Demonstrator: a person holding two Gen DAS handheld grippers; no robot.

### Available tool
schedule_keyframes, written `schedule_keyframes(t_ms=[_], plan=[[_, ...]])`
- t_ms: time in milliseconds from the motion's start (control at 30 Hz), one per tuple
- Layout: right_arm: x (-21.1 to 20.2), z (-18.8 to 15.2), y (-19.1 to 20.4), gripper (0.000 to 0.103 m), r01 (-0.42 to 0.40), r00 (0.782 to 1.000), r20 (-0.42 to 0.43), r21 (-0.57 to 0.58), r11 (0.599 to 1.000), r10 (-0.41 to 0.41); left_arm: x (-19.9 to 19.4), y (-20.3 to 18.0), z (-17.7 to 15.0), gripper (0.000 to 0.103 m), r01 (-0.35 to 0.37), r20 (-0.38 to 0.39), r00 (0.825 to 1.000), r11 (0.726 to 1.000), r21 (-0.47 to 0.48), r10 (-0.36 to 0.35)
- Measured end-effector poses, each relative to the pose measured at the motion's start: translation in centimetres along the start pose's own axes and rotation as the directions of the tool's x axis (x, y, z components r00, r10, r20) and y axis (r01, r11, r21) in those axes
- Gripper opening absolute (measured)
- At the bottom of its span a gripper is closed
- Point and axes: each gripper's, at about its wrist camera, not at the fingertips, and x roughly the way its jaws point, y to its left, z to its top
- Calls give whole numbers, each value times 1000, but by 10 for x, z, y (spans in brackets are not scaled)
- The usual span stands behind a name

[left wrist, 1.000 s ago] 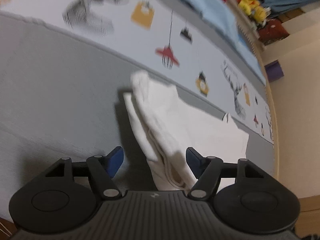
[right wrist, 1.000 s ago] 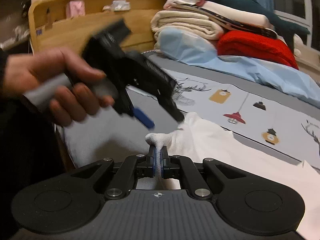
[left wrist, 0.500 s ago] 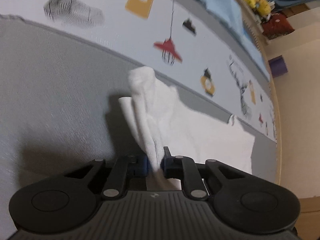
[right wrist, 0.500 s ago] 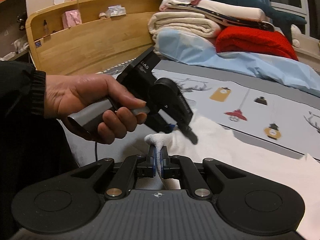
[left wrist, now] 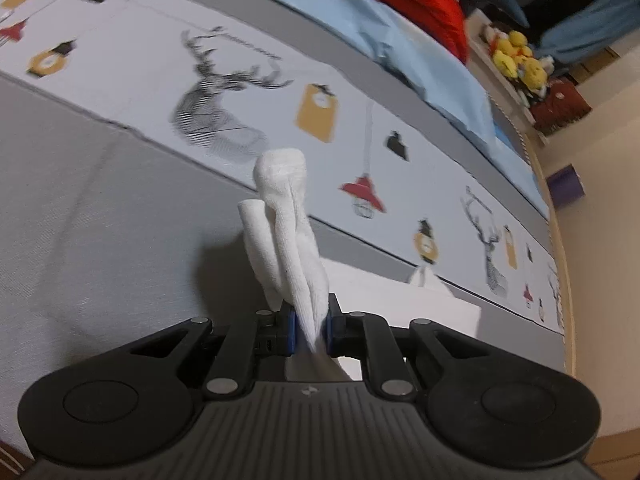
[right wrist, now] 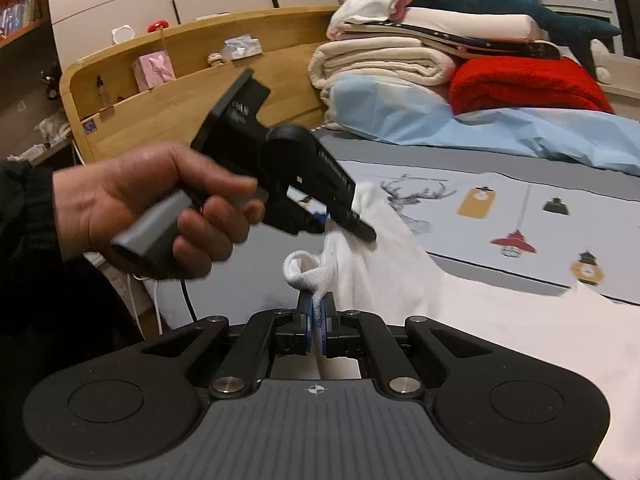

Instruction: Fold small clothes

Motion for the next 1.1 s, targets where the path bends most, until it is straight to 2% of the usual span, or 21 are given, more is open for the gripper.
schedule_keyframes(t_ms=[167,300,367,433,500,533,633,700,733,767,833,867,900,933,1033,1067,1100], plan=[[-31,-10,-24,3,85,996,12,45,995,-86,18,-61,-7,14,56,-17,998,994,99,-54],[-70,-22,-54,3,204,978,21,132,970,-208,38,-126,-23,14,136,-32,991,971,199,-132],[-96,-28,-67,3,287,953,42,172,942,-298,45,-162,-34,15,204,-29,979,945,255,-203],[-122,-34,-78,3,387,912,60,204,899,-406,50,-192,-46,21,263,-33,963,912,314,-266],[-141,-44,-92,3,467,871,29,256,846,-490,54,-215,-59,41,314,-48,947,882,352,-318],[-143,-51,-102,3,484,865,-12,285,827,-502,57,-221,-64,44,327,-55,942,872,364,-330],[-144,-79,-140,5,540,837,-172,414,733,-520,62,-223,-74,43,270,-43,960,880,390,-276],[-141,-97,-165,8,516,855,-259,511,687,-450,64,-214,-74,42,252,-52,966,891,378,-252],[-142,-103,-176,8,487,872,-271,567,664,-408,64,-210,-74,42,242,-55,970,896,373,-239],[-142,-105,-181,10,465,884,-267,593,657,-384,63,-203,-75,42,232,-64,972,899,372,-224],[-139,-104,-188,25,444,894,-259,612,654,-365,62,-195,-76,41,217,-90,976,896,388,-197],[-138,-103,-190,39,441,895,-256,626,642,-365,62,-189,-76,41,203,-103,979,892,403,-176],[-138,-105,-194,48,435,897,-251,649,625,-364,62,-183,-76,41,191,-114,981,887,420,-158],[-137,-105,-199,49,425,901,-247,668,611,-357,62,-179,-80,41,182,-125,982,880,439,-141],[-127,-106,-209,48,425,902,-267,688,588,-339,57,-170,-86,41,177,-155,981,859,480,-116],[-126,-107,-212,31,430,900,-277,699,572,-337,55,-167,-89,41,179,-168,980,852,491,-109],[-126,-109,-215,8,435,896,-284,713,550,-340,55,-164,-92,41,184,-185,977,845,503,-103]])
